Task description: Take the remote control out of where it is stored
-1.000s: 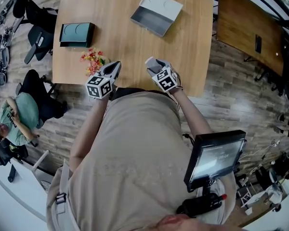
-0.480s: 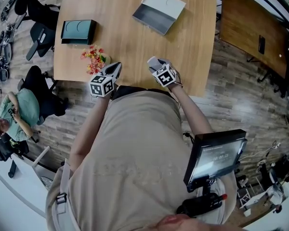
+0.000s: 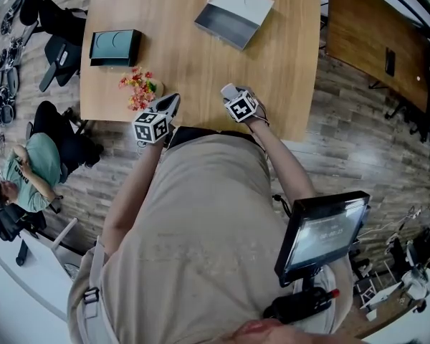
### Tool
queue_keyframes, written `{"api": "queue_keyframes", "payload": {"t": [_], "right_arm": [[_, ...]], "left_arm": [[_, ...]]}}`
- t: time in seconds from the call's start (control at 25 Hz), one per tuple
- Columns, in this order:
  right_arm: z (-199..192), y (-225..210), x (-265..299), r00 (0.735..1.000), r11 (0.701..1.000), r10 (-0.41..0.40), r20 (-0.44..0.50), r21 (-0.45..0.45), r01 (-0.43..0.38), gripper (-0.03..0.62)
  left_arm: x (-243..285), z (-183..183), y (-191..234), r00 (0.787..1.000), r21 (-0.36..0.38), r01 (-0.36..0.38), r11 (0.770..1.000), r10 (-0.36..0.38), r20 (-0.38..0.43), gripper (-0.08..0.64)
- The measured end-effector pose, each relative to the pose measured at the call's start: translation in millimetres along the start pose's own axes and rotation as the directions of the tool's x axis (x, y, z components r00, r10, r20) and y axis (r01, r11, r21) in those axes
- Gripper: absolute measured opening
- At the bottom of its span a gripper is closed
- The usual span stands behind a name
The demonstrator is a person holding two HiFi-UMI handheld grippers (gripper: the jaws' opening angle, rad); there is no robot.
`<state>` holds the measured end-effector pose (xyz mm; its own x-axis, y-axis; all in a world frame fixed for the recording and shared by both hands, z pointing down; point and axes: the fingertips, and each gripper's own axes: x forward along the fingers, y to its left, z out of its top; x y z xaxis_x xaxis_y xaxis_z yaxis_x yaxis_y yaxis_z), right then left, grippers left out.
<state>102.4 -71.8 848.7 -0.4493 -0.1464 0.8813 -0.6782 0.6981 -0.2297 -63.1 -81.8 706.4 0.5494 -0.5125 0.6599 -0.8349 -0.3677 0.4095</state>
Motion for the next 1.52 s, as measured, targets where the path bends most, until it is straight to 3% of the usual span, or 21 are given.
{"api": "queue_keyframes", "payload": {"t": [0.6,1.0,1.2,1.36,1.52], "right_arm": [[-54,9,38,0.993,1.0,0.013,-0.117,0.009,-0.012,0.265],[-73,-2,43,0.99,0.998,0.005,-0.143,0.059,0.003,0.265],[-68,-1,38,0.995,0.979,0.068,-0.074,0.199,-0.052,0.265],[-45,-4,16,0.999,0.971,0.04,0.032,0.236,-0.047,0.265],[-11,10,-12,0.975,0.93,0.11,0.193,0.325,-0.17,0.265]], "left_arm": [[4,-2,-11,0.999,0.009,0.019,1.0,-0.019,-0.032,0.005],[11,-6,-17,0.999,-0.001,0.03,1.0,-0.03,-0.04,0.005],[12,-6,-18,0.999,0.009,0.038,0.999,-0.038,-0.037,0.005],[9,1,-15,0.999,0.008,0.044,0.999,-0.043,-0.014,0.005],[-10,22,1,0.998,-0.025,0.02,0.999,-0.018,0.064,0.005]]}}
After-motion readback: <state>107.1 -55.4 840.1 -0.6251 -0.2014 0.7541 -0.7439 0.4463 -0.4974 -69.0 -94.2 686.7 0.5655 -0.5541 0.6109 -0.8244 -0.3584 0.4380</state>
